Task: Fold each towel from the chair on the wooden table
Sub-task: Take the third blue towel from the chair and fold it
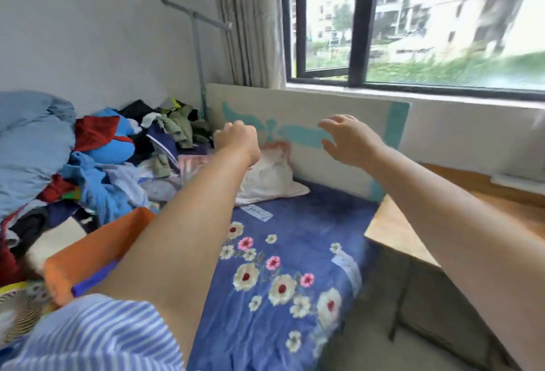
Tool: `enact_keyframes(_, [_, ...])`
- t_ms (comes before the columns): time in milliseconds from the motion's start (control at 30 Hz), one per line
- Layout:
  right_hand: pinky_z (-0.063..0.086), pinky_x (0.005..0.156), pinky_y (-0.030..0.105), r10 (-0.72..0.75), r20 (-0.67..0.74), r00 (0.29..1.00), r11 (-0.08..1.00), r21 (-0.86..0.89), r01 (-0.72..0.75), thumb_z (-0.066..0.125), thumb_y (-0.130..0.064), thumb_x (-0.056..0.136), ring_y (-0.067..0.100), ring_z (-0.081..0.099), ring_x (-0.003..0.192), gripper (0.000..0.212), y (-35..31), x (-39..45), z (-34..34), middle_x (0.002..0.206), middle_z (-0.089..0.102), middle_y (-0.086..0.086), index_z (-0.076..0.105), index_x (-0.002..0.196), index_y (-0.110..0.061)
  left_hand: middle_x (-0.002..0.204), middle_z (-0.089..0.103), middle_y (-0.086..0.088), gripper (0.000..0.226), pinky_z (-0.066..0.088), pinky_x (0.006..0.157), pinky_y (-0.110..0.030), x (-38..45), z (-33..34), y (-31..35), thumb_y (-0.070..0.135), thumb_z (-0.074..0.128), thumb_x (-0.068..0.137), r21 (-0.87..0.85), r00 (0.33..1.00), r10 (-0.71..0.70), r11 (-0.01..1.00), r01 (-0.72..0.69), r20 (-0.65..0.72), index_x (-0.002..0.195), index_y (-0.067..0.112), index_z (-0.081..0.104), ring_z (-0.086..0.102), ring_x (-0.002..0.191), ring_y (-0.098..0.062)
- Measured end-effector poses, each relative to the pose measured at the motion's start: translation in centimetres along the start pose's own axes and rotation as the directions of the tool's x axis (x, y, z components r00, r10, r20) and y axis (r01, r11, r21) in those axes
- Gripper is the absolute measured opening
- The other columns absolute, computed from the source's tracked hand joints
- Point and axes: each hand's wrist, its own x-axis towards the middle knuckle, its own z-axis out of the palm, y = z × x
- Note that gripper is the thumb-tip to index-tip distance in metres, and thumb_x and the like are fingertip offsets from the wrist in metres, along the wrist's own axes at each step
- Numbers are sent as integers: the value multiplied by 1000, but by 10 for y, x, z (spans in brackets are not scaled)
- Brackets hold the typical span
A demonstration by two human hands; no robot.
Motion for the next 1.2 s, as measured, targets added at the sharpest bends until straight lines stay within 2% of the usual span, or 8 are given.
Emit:
enact_keyframes(100, [37,104,38,145,-13,989,987,-67,-145,44,-21,93,27,36,131,42,63,-56,-36,139,43,12,41,134,-9,132,45,-13,36,37,99,-38,-9,-11,88,15,40,90,-21,986,168,986,-168,-6,125,9,48,40,125,-29])
enact_keyframes(233, [35,102,37,385,-19,923,913,-136,-383,45,-20,93,26,36,131,43,154,-159,-84,141,42,9,40,135,-11,131,45,-13,38,38,98,-38,-47,-34,229,16,40,89,-71,910,413,908,-414,-21,126,10,48,42,124,-29])
enact_keyframes(467, [33,108,40,631,-13,776,760,-189,-621,42,-21,94,25,36,132,43,276,-310,-161,144,40,9,39,136,-10,126,49,-12,38,43,93,-37,-129,-86,442,18,45,89,-153,768,634,753,-640,-92,125,10,51,47,120,-29])
enact_keyframes(533, [33,108,41,665,-48,745,720,-221,-658,41,-20,94,27,35,133,44,317,-358,-189,144,39,11,37,137,-9,126,50,-12,37,42,91,-36,-161,-105,508,15,44,88,-197,726,675,700,-687,-133,124,10,52,47,119,-29])
enact_keyframes(800, [37,103,39,754,-115,647,622,-193,-759,43,-20,93,28,38,130,42,411,-449,-228,140,45,11,42,133,-9,125,51,-12,36,41,91,-36,-224,-129,641,11,44,88,-232,597,779,556,-798,-191,123,8,53,46,117,-29])
enact_keyframes(1000, [36,101,36,806,-152,572,544,-191,-817,42,-19,93,28,38,128,42,488,-474,-236,139,45,10,42,133,-9,122,52,-13,34,41,88,-36,-217,-137,726,8,45,88,-238,544,803,495,-836,-241,120,7,55,48,114,-30])
enact_keyframes(1100, [39,101,37,829,-141,541,510,-203,-836,40,-16,92,27,39,126,40,541,-475,-233,136,47,10,44,131,-8,119,53,-12,32,38,79,-33,-192,-128,780,7,45,87,-263,530,815,471,-842,-235,117,7,54,49,111,-29])
enact_keyframes(1200, [37,100,34,836,-153,527,506,-161,-848,41,-14,92,27,42,124,41,582,-470,-229,136,48,11,44,132,-8,119,53,-12,31,39,81,-34,-163,-118,816,10,45,88,-303,527,815,453,-838,-239,118,7,52,49,112,-29])
